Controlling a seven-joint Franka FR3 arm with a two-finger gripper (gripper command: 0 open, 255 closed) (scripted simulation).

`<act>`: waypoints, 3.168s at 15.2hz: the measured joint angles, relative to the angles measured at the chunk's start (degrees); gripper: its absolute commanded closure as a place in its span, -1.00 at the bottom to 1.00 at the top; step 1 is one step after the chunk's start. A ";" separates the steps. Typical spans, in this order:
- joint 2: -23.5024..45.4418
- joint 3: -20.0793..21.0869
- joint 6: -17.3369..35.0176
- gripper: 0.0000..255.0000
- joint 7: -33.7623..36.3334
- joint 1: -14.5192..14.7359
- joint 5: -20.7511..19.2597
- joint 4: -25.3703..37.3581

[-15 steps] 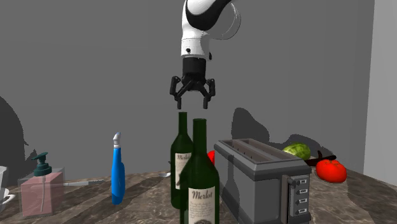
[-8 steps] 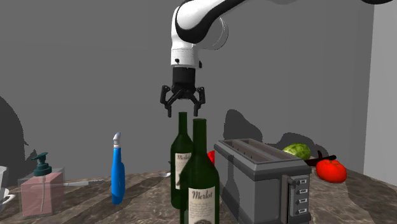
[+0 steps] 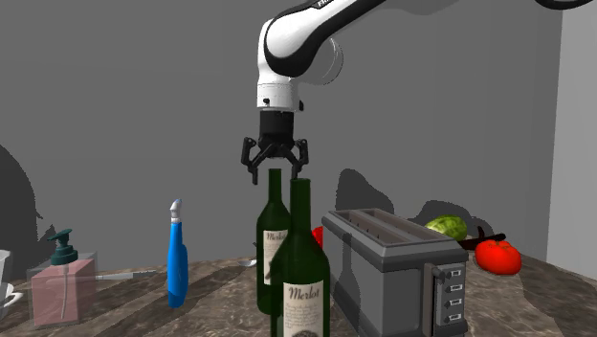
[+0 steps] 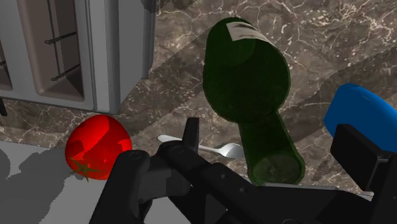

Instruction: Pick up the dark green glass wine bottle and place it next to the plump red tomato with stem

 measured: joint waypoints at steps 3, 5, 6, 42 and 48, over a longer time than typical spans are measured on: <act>0.00 0.00 0.01 1.00 0.00 0.00 0.00 0.00; -0.01 0.00 0.01 1.00 0.00 0.00 0.00 0.01; -0.01 0.00 0.01 1.00 0.00 0.00 0.00 0.00; -0.25 0.50 -22.32 1.00 -1.44 0.56 0.73 22.13; -9.39 -1.83 -21.09 1.00 -6.98 -2.72 4.84 12.76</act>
